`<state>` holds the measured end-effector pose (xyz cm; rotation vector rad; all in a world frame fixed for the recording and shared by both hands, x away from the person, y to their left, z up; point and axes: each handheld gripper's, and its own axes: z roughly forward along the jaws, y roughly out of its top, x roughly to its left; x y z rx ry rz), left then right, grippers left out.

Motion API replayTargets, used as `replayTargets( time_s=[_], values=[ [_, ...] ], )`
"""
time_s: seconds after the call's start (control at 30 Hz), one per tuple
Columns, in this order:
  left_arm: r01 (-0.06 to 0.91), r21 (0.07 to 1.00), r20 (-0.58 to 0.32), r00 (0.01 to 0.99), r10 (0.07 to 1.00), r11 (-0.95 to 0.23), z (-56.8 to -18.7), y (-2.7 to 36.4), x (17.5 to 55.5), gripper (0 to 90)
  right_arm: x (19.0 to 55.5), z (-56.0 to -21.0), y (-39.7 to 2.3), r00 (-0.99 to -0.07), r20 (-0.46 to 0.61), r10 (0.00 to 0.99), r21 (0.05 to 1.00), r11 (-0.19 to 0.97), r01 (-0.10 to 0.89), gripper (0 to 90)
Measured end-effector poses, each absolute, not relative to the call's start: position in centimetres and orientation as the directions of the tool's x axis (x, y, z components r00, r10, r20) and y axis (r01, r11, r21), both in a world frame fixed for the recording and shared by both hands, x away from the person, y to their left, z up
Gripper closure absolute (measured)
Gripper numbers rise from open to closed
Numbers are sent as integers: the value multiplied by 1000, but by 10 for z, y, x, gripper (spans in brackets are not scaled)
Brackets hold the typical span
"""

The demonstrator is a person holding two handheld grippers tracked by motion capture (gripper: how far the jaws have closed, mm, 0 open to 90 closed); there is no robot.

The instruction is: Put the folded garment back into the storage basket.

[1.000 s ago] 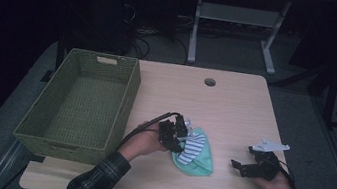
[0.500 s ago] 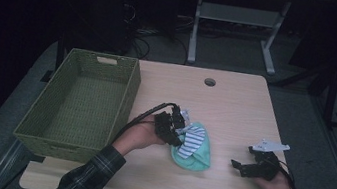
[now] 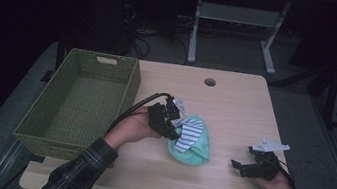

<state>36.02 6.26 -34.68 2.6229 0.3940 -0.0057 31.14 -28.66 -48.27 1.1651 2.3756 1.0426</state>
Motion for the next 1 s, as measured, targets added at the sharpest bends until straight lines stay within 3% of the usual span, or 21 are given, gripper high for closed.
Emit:
replayTargets(
  time_s=[0.33, 0.57, 1.0],
  values=[
    [287, 472, -46, 952, 302, -834, -324, 78, 363, 772, 311, -483, -285, -624, 46, 780, 716, 409, 565, 81],
    [300, 488, -35, 945, 325, -819, -312, 92, 365, 772, 313, -484, -284, -606, 47, 794, 703, 404, 585, 0],
    [331, 510, -10, 925, 379, -794, -287, 125, 368, 771, 313, -484, -284, -602, 47, 797, 700, 404, 589, 0]
  ],
)
